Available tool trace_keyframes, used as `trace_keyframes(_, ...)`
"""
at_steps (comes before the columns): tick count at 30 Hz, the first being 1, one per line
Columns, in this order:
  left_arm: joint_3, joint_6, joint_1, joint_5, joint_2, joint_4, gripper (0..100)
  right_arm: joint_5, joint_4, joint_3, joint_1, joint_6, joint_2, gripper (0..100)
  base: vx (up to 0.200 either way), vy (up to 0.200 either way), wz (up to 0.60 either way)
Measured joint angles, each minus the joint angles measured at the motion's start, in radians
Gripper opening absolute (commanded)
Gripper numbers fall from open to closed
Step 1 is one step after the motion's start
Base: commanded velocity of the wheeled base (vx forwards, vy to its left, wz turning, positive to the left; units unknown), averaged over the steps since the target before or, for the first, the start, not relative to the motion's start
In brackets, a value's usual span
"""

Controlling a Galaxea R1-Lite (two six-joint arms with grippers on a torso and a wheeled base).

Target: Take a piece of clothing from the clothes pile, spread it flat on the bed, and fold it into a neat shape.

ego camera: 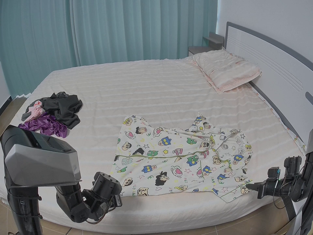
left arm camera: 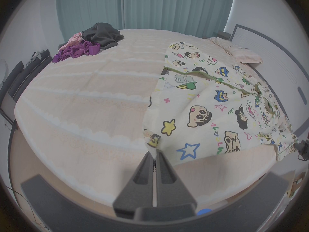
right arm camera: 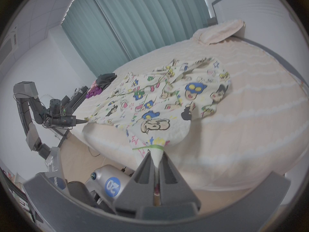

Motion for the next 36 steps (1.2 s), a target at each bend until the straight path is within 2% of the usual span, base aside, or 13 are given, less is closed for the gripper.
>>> trace_keyframes(9,-0.024,0.0,0.0,0.0,-0.002,0.002,0,-0.015,0.015,0.002,-0.005,0.001,-0.05,0,0.0,0.0,0.0)
trace_keyframes(16,-0.011,0.009,-0.001,0.0,-0.007,0.001,0,-0.015,0.115,-0.028,-0.031,0.0,-0.093,0,0.0,0.0,0.0)
trace_keyframes(22,-0.008,0.01,-0.003,0.0,-0.008,-0.001,0,-0.015,0.29,-0.11,-0.082,-0.007,-0.117,0,0.0,0.0,0.0)
trace_keyframes(25,-0.003,0.01,-0.003,0.0,-0.008,-0.001,0,-0.015,0.374,-0.124,-0.093,-0.04,-0.137,0,0.0,0.0,0.0)
trace_keyframes(28,0.007,0.009,-0.003,-0.002,-0.007,-0.003,0,-0.015,0.447,-0.111,-0.097,-0.119,-0.159,0,0.0,0.0,0.0)
trace_keyframes(36,0.038,0.03,-0.005,-0.005,-0.006,-0.001,0,-0.015,0.47,-0.037,-0.101,-0.156,-0.181,0,0.0,0.0,0.0)
